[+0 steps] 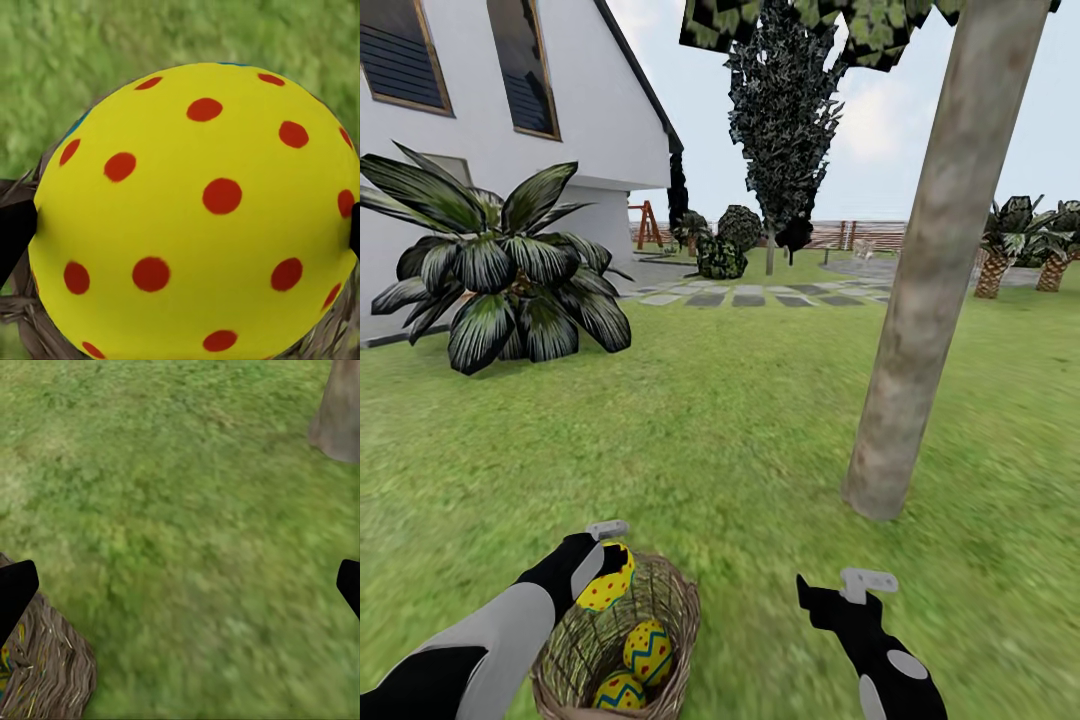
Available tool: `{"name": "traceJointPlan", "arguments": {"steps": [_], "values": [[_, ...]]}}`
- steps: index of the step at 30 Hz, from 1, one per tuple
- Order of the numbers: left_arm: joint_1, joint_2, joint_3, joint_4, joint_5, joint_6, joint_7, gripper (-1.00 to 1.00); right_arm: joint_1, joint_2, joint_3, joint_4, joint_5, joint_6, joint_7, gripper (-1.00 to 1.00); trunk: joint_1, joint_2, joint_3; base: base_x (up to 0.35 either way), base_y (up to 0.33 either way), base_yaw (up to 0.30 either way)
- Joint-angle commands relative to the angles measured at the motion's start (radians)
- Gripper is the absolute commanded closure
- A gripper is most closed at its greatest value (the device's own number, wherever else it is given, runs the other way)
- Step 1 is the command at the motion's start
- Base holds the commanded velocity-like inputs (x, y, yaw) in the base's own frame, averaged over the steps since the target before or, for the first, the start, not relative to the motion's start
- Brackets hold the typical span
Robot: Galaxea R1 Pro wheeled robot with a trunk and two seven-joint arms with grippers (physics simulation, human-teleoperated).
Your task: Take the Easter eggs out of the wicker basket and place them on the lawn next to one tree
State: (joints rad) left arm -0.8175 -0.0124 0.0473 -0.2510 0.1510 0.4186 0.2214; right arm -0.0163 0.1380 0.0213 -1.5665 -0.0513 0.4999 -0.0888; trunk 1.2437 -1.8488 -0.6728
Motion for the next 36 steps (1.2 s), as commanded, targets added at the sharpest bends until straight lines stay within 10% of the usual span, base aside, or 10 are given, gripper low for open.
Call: {"name": "traceJointPlan", "arguments": {"steps": [1, 36], "values": [[0.0, -0.001, 0.005, -0.002, 0.009, 0.004, 0.005, 1.0, -0.001, 0.0, 0.003, -0.001, -0.006, 0.005, -0.008, -1.0, -0.004, 0.007, 0.002, 0.0, 0.0, 0.0], [0.0, -0.001, 0.005, -0.002, 0.008, 0.003, 0.009, 1.0, -0.001, 0.0, 0.009, -0.001, -0.006, 0.006, -0.008, -1.0, -0.138, 0.252, 0.114, 0.0, 0.0, -0.013]]}}
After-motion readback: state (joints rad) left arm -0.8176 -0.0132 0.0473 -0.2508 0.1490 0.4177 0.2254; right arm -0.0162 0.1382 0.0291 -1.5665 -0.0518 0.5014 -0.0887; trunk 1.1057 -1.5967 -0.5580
